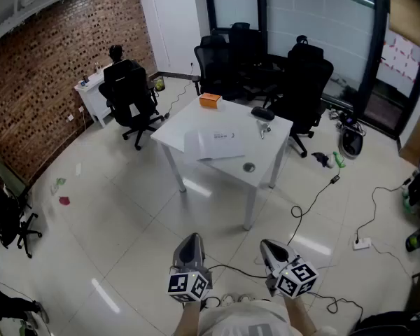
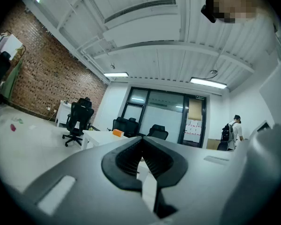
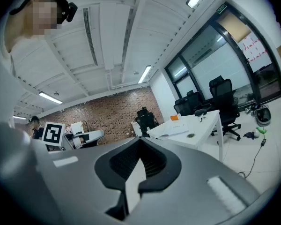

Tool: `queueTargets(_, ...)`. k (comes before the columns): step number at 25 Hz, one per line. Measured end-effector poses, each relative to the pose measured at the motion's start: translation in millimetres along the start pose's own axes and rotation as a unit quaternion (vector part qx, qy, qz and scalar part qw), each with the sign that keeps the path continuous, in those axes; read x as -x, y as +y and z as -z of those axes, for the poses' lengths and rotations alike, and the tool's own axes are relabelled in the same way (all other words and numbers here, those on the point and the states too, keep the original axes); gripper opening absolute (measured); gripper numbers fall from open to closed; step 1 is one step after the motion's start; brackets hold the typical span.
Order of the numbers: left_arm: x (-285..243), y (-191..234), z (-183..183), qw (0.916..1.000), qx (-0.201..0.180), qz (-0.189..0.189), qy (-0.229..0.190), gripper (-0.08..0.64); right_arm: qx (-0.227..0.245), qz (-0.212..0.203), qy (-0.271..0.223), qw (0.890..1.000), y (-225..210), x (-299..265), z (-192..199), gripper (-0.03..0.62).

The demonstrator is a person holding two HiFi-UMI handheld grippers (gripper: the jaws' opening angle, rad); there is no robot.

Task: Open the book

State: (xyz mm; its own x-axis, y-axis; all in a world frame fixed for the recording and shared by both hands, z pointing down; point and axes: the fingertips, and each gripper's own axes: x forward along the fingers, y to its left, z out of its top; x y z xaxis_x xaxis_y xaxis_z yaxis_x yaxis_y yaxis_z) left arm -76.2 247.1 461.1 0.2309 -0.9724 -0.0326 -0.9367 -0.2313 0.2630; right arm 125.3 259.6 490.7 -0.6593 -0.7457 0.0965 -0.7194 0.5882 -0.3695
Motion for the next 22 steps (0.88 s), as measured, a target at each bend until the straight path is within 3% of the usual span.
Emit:
queueTargets(9,-5,-4,-1,0.9998,0.01,0.014,0.001,0.012,-0.002,-0.02,-0.011,1.0,7,-7,-5,0.0)
queueTargets(15,-3,-5,6,0.9998,0.009,0.015,0.011,0.012,0.043,-0.042,-0.011,0.998,18,-8,-3,-0.002)
queueTargets(22,-2,-8,13,0.9996,0.01,0.014,0.021,0.011,0.019,-0.047,-0.002,0.999,18,-7,3,0.0)
